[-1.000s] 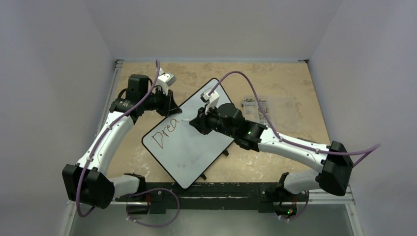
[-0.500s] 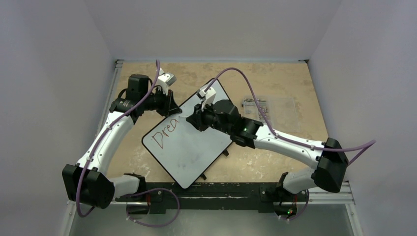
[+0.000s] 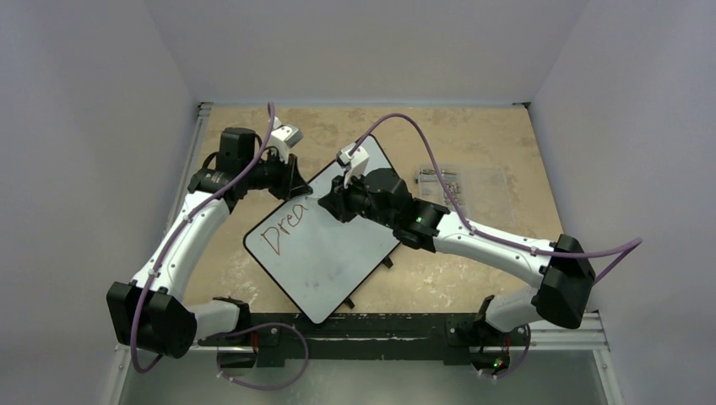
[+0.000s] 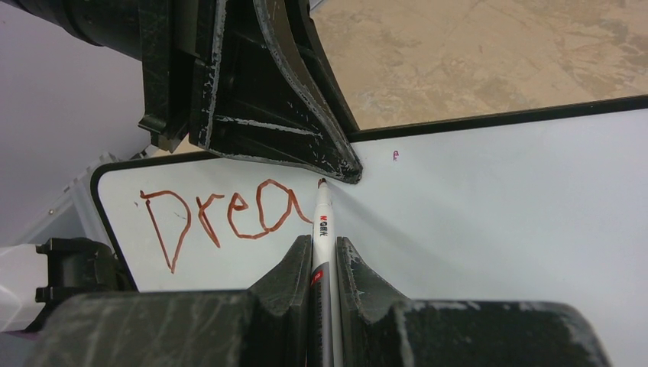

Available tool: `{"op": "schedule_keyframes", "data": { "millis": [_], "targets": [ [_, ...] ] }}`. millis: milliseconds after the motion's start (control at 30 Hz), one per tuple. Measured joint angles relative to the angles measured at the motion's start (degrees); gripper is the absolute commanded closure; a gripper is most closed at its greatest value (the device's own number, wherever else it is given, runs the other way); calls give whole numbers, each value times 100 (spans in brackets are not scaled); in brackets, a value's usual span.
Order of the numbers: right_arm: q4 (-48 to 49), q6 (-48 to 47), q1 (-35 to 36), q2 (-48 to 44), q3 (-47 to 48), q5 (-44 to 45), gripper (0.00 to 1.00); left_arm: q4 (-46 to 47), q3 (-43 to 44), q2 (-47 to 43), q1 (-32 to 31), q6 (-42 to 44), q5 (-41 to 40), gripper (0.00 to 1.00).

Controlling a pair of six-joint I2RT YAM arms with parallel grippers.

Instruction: Write a sentence on the whiteboard

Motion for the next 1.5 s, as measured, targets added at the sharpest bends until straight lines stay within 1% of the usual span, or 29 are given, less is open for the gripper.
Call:
{"op": "schedule_keyframes", "data": {
  "millis": [233, 600, 967, 1267, 1500],
  "targets": [
    [127, 15, 0, -20, -173, -48, 100, -26, 0, 0, 0, 2, -52, 100],
    [162, 120, 0, -306, -638, -155, 100, -26, 0, 0, 0, 2, -46, 100],
    [144, 157, 0, -289, -608, -153, 100, -28, 0, 0, 0, 2, -48, 100],
    [50, 98, 0, -63, -210, -144, 100, -26, 0, 0, 0, 2, -48, 100],
    [-13, 68, -11, -22, -105, -52, 100, -24, 0, 0, 0, 2, -48, 100]
  ]
}}
